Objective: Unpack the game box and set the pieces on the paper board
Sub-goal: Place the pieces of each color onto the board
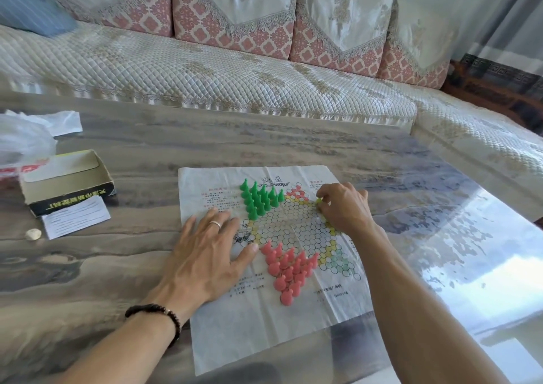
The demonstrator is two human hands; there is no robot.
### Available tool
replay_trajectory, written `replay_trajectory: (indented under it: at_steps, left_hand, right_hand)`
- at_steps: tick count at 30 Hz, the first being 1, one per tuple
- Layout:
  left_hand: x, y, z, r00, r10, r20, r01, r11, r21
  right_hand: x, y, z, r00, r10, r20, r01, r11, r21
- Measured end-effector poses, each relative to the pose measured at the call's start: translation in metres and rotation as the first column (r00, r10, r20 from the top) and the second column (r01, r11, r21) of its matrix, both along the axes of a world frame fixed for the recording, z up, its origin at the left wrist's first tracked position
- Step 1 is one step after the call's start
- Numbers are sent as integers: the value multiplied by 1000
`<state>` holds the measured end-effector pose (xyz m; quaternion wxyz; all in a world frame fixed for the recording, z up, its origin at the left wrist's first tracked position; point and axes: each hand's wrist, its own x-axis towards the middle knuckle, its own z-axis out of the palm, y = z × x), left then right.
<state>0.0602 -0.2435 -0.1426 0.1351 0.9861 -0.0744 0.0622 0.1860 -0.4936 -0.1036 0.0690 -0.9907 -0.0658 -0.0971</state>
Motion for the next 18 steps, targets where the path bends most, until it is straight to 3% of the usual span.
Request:
replay_trajectory:
  at_steps: [5, 9, 12, 18]
  left_hand:
    - [0, 0, 0, 1000, -4, 13, 4, 1000, -22]
    - [1, 0, 0, 1000, -6, 16, 6, 1000, -15]
    - [2, 1, -1, 1000, -6, 24, 6, 999, -35]
    - [1, 1, 0, 1000, -5, 20, 6, 1000, -30]
  right_hand:
    - [-3, -2, 2, 997, -23, 76, 19, 998, 54]
    - [-7, 0, 4, 999, -6, 40, 5, 1000, 17]
    - [-11, -3, 9, 1000, -9, 9, 8, 994, 109]
    - [-9, 5, 7, 982, 132, -135, -122, 990, 75]
